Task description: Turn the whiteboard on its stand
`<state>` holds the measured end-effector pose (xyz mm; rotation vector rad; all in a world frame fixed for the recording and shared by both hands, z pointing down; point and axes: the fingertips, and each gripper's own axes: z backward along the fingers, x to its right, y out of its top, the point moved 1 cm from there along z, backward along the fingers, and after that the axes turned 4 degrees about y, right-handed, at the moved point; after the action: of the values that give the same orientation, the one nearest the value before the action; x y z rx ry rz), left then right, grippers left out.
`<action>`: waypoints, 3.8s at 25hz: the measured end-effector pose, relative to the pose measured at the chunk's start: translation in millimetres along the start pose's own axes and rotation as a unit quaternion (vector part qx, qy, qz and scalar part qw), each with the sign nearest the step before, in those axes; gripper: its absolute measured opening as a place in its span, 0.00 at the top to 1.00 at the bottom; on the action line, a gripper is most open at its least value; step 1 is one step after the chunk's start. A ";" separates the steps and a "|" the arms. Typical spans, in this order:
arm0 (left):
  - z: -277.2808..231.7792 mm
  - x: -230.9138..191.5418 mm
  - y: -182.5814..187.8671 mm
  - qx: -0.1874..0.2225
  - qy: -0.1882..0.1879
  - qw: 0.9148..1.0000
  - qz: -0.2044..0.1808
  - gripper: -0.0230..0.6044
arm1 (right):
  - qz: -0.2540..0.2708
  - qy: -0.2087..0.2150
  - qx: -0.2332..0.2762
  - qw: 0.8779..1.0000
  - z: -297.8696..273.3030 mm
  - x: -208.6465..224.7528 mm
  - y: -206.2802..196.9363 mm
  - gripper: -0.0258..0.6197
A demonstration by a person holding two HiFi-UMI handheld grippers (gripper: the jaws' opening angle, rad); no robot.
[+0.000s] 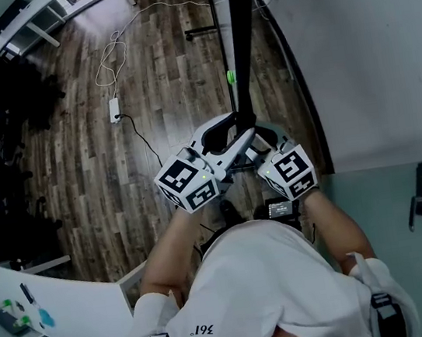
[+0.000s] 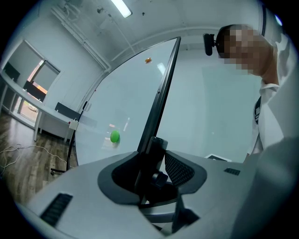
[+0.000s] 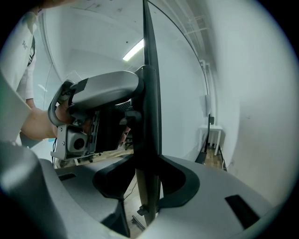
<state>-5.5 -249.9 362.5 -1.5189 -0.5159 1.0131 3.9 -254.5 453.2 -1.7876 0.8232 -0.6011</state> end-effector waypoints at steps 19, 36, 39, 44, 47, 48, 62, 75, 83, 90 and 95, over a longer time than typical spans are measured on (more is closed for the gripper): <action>-18.1 -38.7 14.9 0.004 -0.007 1.000 0.008 0.68 | 0.009 -0.003 -0.004 1.000 -31.4 27.8 15.7 0.70; -36.0 -93.3 43.0 0.006 -0.009 1.000 0.027 0.68 | 0.001 -0.012 -0.014 1.000 -76.9 60.8 44.7 0.70; -40.3 -101.6 41.5 0.005 -0.010 1.000 0.028 0.68 | 0.002 -0.014 -0.018 1.000 -83.7 67.2 43.9 0.70; -46.4 -108.5 40.2 0.001 -0.014 0.999 0.028 0.68 | 0.004 -0.016 -0.023 1.000 -89.0 74.9 43.1 0.70; -50.3 -112.7 39.0 0.000 -0.018 0.999 0.031 0.68 | 0.003 -0.019 -0.025 0.999 -91.9 79.9 42.1 0.70; -51.8 -114.2 38.3 -0.001 -0.019 0.999 0.031 0.68 | 0.003 -0.020 -0.025 0.999 -92.9 81.8 41.5 0.70; -65.1 -136.5 38.5 -0.004 -0.025 0.999 0.040 0.68 | 0.004 -0.031 -0.033 0.999 -110.9 100.9 42.6 0.70; -65.6 -145.0 39.5 0.006 -0.016 0.999 0.050 0.68 | 0.000 -0.034 -0.040 0.999 -118.5 104.3 43.8 0.70; -59.7 -141.5 43.7 0.010 -0.011 0.998 0.057 0.68 | 0.001 -0.033 -0.039 0.999 -116.1 98.0 47.4 0.70; -53.1 -134.9 48.2 0.017 -0.008 0.998 0.064 0.68 | 0.004 -0.030 -0.039 0.999 -110.4 90.0 51.9 0.70; -50.0 -127.2 45.1 0.019 -0.006 0.998 0.065 0.68 | 0.007 -0.025 -0.040 0.999 -103.6 84.8 48.6 0.70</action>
<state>-41.1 -389.1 355.9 -1.5293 -0.4075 1.1275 -29.3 -392.8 444.7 -1.8608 0.8339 -0.5190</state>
